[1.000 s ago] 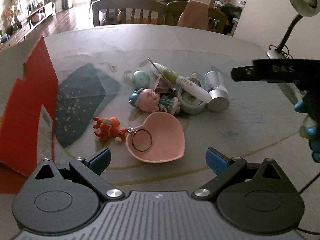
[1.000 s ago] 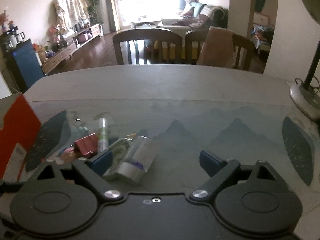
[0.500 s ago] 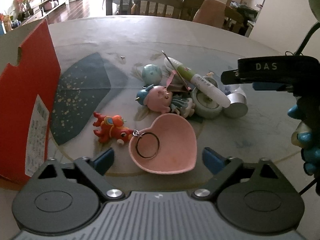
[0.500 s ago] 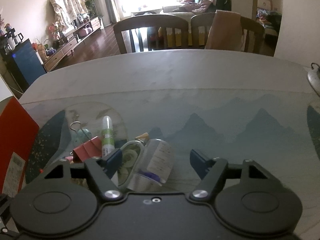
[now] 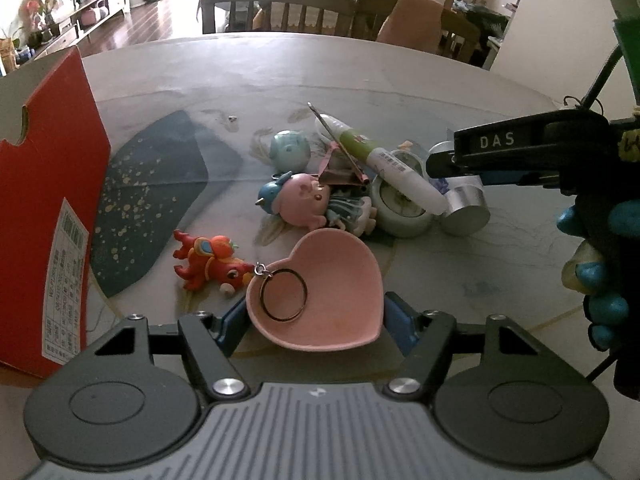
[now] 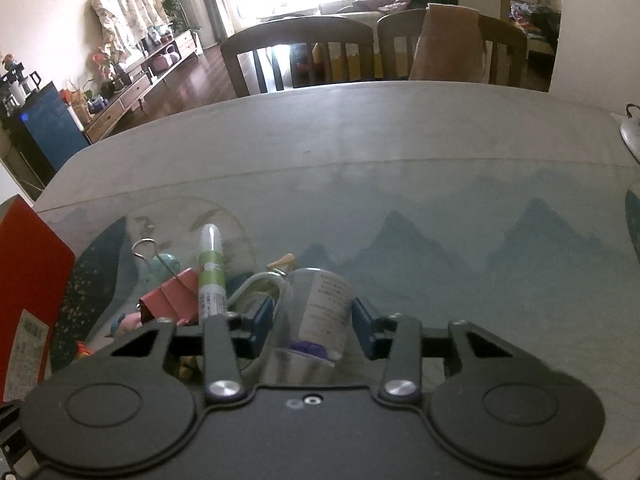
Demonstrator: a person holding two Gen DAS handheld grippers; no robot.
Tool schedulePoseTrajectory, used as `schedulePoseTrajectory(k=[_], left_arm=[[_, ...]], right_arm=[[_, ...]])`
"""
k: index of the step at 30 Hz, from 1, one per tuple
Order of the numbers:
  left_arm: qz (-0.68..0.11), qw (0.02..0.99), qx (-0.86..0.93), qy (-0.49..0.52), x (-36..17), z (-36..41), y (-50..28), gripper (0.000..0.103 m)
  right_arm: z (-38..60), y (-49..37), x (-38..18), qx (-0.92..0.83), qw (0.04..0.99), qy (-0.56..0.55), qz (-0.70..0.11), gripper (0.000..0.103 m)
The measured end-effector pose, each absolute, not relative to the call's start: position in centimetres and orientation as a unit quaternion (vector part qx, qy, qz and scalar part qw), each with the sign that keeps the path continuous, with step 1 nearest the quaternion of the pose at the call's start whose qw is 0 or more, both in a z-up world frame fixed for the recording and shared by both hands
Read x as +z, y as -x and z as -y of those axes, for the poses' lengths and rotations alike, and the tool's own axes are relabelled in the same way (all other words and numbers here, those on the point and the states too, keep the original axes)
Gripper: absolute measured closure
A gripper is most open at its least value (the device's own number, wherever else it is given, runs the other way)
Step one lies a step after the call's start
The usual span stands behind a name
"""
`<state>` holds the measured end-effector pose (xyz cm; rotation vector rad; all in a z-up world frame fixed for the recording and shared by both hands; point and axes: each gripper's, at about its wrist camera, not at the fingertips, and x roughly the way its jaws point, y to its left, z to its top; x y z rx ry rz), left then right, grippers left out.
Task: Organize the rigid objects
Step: 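Close the right tool on the clear bottle while the left tool grasps the pink heart dish, then carry the clear bottle and pink heart dish in both tools over the shoebox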
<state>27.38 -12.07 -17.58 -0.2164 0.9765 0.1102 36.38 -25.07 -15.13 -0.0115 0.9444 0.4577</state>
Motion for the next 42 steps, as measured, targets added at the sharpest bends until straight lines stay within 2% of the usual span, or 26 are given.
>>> schedulePoseTrajectory(k=[14, 33, 42], left_arm=[[-0.497, 0.854, 0.008, 0.157, -16.8, 11.0, -25.5, 0.032], [-0.455, 0.867, -0.032, 0.200, -11.5, 9.3, -20.7, 0.032], [-0.435, 0.878, -0.023, 0.195, -9.5, 8.0, -19.2, 0.032]], right_arm=[[26.8, -33.4, -14.0, 0.231, 0.867, 0.001, -0.442, 0.062], [29.2, -27.0, -11.8, 0.246, 0.861, -0.025, -0.445, 0.063], [28.6, -24.7, -8.7, 0.261, 0.866, -0.021, -0.426, 0.063]])
